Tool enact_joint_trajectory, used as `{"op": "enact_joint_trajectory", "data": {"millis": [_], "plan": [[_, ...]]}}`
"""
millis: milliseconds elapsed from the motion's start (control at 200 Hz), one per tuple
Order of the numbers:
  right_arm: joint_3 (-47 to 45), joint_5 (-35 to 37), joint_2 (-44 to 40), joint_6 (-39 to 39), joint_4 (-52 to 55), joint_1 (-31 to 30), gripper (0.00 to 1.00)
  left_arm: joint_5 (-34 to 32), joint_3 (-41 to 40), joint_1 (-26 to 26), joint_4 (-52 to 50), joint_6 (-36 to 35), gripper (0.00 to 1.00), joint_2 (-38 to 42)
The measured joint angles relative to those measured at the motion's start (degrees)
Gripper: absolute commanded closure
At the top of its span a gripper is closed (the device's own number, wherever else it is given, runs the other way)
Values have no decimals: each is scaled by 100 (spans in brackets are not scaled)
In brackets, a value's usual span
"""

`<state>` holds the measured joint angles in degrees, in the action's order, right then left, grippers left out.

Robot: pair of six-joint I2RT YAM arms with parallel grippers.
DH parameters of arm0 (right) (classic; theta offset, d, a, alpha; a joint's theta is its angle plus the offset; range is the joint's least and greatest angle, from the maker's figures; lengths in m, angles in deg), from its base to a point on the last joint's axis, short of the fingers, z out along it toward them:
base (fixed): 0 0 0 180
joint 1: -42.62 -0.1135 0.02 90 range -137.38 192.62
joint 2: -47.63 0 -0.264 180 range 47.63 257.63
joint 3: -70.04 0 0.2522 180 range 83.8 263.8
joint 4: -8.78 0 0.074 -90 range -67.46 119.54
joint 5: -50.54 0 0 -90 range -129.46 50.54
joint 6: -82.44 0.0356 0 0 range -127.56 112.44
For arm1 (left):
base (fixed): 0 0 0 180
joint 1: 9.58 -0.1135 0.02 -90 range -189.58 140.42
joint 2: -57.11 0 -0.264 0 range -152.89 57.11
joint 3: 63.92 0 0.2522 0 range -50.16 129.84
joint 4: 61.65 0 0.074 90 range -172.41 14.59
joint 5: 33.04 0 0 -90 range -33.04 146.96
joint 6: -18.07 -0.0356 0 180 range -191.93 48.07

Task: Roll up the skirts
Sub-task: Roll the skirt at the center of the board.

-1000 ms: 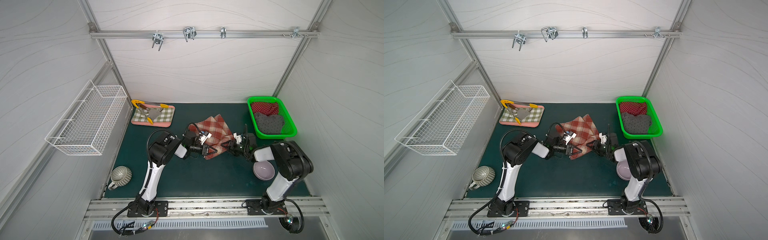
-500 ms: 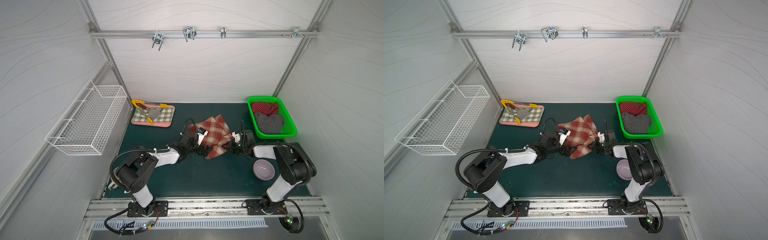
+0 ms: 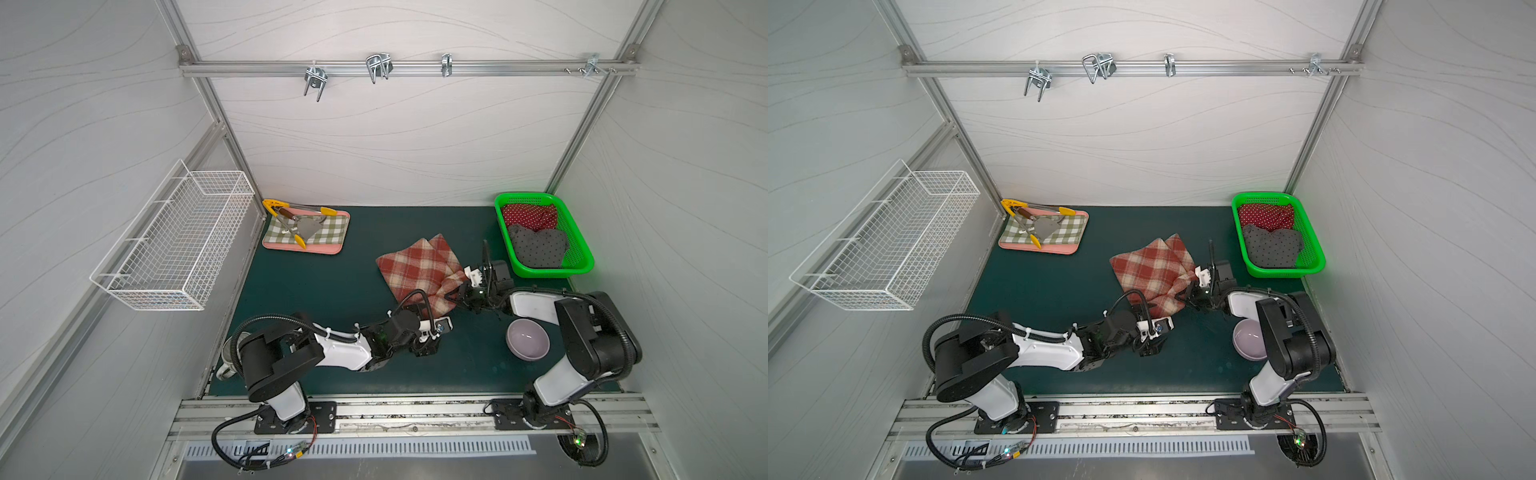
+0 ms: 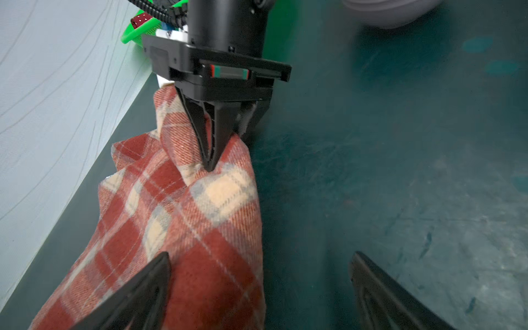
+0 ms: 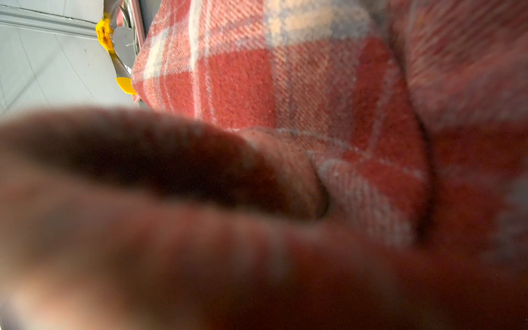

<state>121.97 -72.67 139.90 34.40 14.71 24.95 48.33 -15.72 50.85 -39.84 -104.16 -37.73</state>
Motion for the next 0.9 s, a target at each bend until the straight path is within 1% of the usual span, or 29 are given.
{"op": "enact_joint_trajectory", "data": {"millis": [125, 220, 345, 365, 385, 415, 435, 460, 490, 515, 565, 575, 665, 675, 695, 725, 760, 785, 810, 855, 900], "plan": [[-42, -48, 0, 17, -50, 0, 99, -236, 164, 39, 85, -223, 1, -417], [-105, -98, 0, 26, -120, 2, 99, -643, 463, 59, 264, -422, 2, -892], [-190, -179, 2, 52, -225, 39, 99, -1008, 780, 107, 476, -612, 9, -1353], [-203, -197, 2, 59, -243, 55, 99, -1043, 807, 120, 509, -656, 15, -1388], [-219, -225, 2, 68, -262, 74, 99, -1102, 841, 125, 553, -664, 26, -1443], [-240, -262, 2, 76, -284, 103, 99, -1191, 883, 138, 605, -671, 47, -1523], [-258, -280, 2, 85, -295, 125, 99, -1246, 901, 149, 660, -713, 57, -1578], [-278, -297, 2, 96, -308, 142, 99, -1344, 920, 157, 710, -745, 68, -1639], [-299, -313, 2, 109, -321, 162, 99, -1429, 931, 162, 796, -776, 76, -1711], [-319, -328, 2, 118, -339, 173, 99, -1497, 935, 164, 861, -796, 81, -1764], [-343, -350, 4, 136, -389, 192, 99, -1622, 935, 177, 953, -831, 87, -1829], [-348, -361, 4, 144, -407, 199, 99, -1641, 935, 184, 964, -831, 89, -1843], [-424, -463, 13, 214, -564, 286, 98, -1768, 935, 223, 1056, -868, 94, -1871], [-439, -481, 17, 234, -597, 302, 98, -1768, 935, 221, 1056, -859, 97, -1871], [-463, -507, 26, 256, -647, 323, 97, -1768, 933, 223, 1058, -861, 99, -1871], [-509, -562, 42, 302, -741, 361, 95, -1751, 931, 221, 1045, -846, 100, -1867], [-570, -636, 66, 354, -866, 402, 92, -1707, 929, 214, 1005, -800, 100, -1845], [-632, -708, 87, 409, -979, 439, 86, -1646, 922, 203, 964, -741, 100, -1808], [-688, -789, 107, 490, -1088, 476, 76, -1550, 907, 177, 907, -636, 100, -1751], [-811, -955, 151, 619, -1322, 540, 56, -1325, 872, 107, 739, -444, 100, -1615], [-940, -1104, 199, 767, -1593, 608, 42, -1062, 813, -11, 553, -175, 100, -1436]]}}
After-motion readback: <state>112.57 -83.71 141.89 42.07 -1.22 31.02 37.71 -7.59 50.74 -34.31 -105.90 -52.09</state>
